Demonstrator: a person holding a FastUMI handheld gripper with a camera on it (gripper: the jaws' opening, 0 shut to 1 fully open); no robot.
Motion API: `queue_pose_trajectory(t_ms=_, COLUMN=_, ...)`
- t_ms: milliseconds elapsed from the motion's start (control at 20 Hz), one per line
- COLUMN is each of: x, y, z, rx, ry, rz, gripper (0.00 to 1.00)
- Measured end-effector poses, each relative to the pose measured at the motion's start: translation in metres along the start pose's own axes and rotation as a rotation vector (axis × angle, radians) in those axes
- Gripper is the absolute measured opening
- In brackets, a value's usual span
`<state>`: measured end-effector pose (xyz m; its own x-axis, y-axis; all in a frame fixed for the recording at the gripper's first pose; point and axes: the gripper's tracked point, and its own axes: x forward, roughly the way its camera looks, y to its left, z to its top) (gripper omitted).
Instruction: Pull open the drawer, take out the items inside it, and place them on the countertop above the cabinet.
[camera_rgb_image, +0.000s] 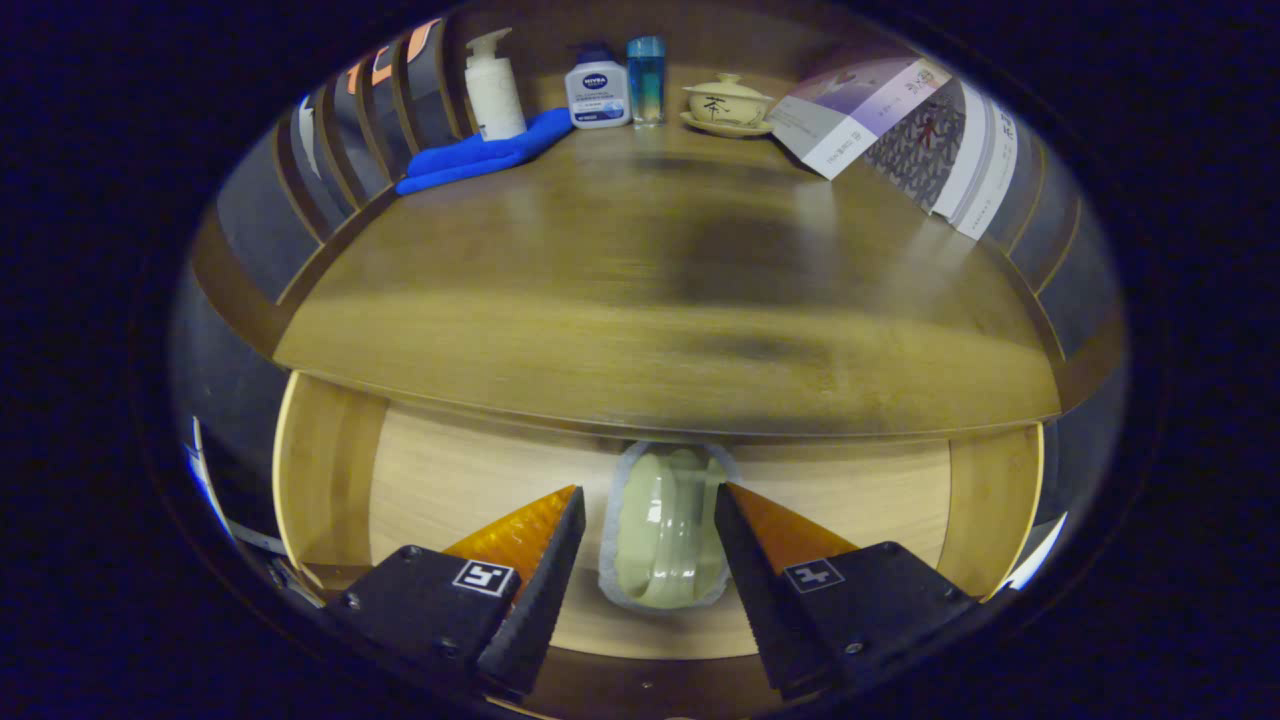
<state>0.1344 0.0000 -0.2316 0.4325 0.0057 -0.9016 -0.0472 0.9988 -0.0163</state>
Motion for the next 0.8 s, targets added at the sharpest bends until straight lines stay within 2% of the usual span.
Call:
queue_pose_trajectory(t_ms=50, x=0.003, y=-0.001, z=0.000, rx=0.016, ry=-0.001, rz=-0.006, gripper=0.79)
queue_pose_trajectory(t_ms=150, x=0.005, y=-0.012, z=-0.003, rx=0.067, ry=0.015, rz=-0.055, gripper=0.54)
queue_pose_trajectory(t_ms=250, x=0.008, y=-0.016, z=-0.009, rx=0.069, ry=0.047, rz=-0.045, gripper=0.28)
queue_pose_trajectory(t_ms=450, x=0.000, y=-0.012, z=-0.010, rx=0.065, ry=0.037, rz=-0.017, gripper=0.23)
queue_pose_trajectory(t_ms=800, x=-0.052, y=-0.001, z=-0.015, rx=0.025, ry=-0.022, rz=0.048, gripper=0.22)
